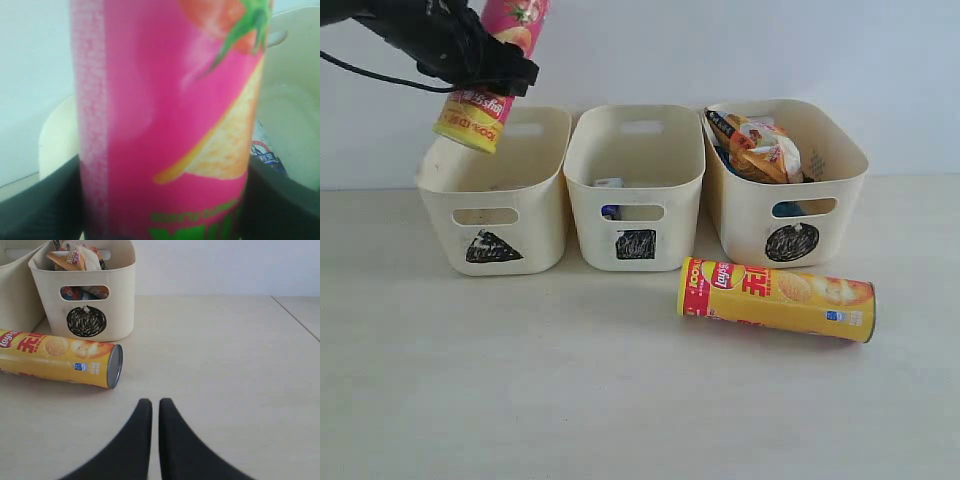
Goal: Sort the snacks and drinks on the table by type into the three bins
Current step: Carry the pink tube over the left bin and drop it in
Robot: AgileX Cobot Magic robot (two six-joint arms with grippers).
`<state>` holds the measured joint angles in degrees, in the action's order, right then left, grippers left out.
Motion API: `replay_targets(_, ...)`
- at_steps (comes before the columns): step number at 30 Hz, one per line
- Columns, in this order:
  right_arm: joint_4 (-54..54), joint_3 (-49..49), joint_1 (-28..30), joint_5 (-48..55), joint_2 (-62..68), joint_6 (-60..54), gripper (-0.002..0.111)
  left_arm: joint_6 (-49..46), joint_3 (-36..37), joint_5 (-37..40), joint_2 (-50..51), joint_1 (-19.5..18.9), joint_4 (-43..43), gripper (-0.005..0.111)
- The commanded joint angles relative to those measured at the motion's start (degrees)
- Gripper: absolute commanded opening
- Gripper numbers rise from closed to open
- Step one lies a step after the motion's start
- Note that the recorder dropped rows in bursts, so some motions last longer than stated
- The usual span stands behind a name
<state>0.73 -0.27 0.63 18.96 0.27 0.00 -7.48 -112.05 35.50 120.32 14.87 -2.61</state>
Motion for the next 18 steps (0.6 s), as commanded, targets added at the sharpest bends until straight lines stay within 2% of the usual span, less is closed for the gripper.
replay_targets(1, -0.15, 0.27, 0.35, -0.6, -0.27, 0.0, 0.002, 7.48, -4.97, -0.97, 6.07, -1.32, 0.08, 0.004)
replay_targets(3, -0.15, 0.27, 0.35, -0.6, -0.27, 0.0, 0.002, 10.26, -5.26, -0.97, 8.1, -1.95, 0.08, 0.004)
replay_targets(8, -0.15, 0.27, 0.35, -0.6, -0.27, 0.0, 0.002, 10.5, -5.26, -0.93, 10.94, -2.54, -0.18, 0.006)
replay_targets(18, -0.15, 0.27, 0.35, -0.6, -0.27, 0.0, 0.002, 10.5, -5.26, -1.11, 11.73, -2.99, -0.18, 0.074)
